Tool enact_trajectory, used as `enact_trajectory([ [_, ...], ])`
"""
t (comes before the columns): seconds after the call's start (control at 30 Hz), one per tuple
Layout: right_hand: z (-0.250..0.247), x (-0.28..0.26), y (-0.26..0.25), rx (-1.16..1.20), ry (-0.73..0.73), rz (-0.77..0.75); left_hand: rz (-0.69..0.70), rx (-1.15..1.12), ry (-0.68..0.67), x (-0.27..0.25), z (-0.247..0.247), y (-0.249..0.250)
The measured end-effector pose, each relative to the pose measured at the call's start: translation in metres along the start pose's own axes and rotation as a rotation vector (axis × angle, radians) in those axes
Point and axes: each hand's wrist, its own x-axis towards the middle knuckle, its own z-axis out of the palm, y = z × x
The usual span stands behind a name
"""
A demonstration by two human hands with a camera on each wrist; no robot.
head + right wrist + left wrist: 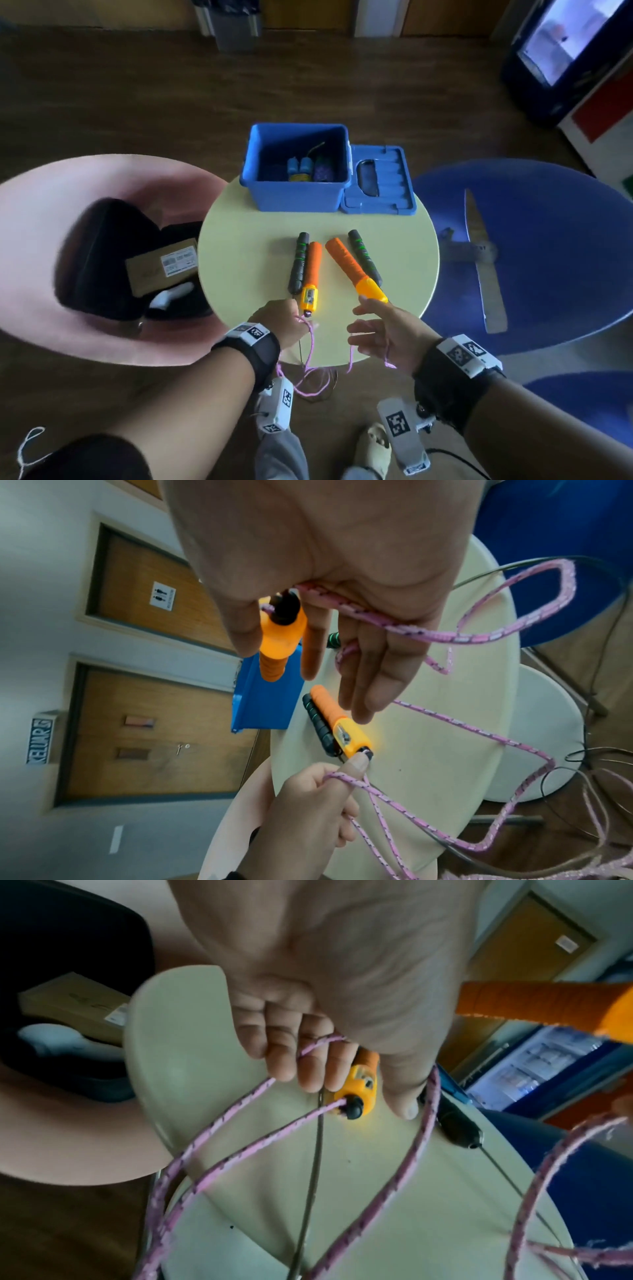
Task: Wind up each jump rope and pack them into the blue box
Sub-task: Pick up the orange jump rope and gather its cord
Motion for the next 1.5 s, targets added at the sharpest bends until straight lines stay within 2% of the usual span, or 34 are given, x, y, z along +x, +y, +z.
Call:
enact_trajectory([
  [0.2, -0.021, -0.001, 0.014, 0.072, 0.030, 0.009, 0.054, 0.190, 0.003, 0.016, 0.013, 0.009],
  [0.33, -0.030, -0.003, 0.021, 0.087, 0.020, -0.005, 0.065, 0.221, -0.008, 0.013, 0.009, 0.011],
  [0.47, -0.038, -0.009, 0.021, 0.073, -0.003, -0.010, 0.039, 0.052, 0.039, -0.003, 0.002, 0.013],
  [0.63, -0.050, -0.025, 0.019, 0.100, -0.062, 0.026, 0.063, -0.295, 0.242, -0.035, -0.009, 0.037],
  [0.8, -0.045, -0.044, 0.010, 0.130, -0.124, 0.035, 0.246, -0.589, 0.352, -0.072, -0.025, 0.083],
  [0.9, -0.042, -0.057, 0.003, 0.160, -0.155, 0.000, 0.352, -0.630, 0.413, -0.099, -0.035, 0.111],
  [1.0, -0.045, -0.075, -0.006, 0.214, -0.247, -0.040, 0.465, -0.652, 0.458, -0.120, -0.038, 0.132],
  [1.17, -0.061, -0.110, -0.023, 0.373, -0.430, -0.196, 0.603, -0.656, 0.392, -0.142, -0.039, 0.152],
  [1.3, -0.078, -0.123, -0.032, 0.388, -0.453, -0.238, 0.765, -0.388, 0.414, -0.150, -0.045, 0.164],
  [1.43, -0.093, -0.134, -0.042, 0.302, -0.475, -0.263, 0.805, -0.386, 0.359, -0.157, -0.054, 0.176],
  [1.5, -0.099, -0.138, -0.046, 0.300, -0.525, -0.281, 0.792, -0.410, 0.281, -0.160, -0.056, 0.180],
])
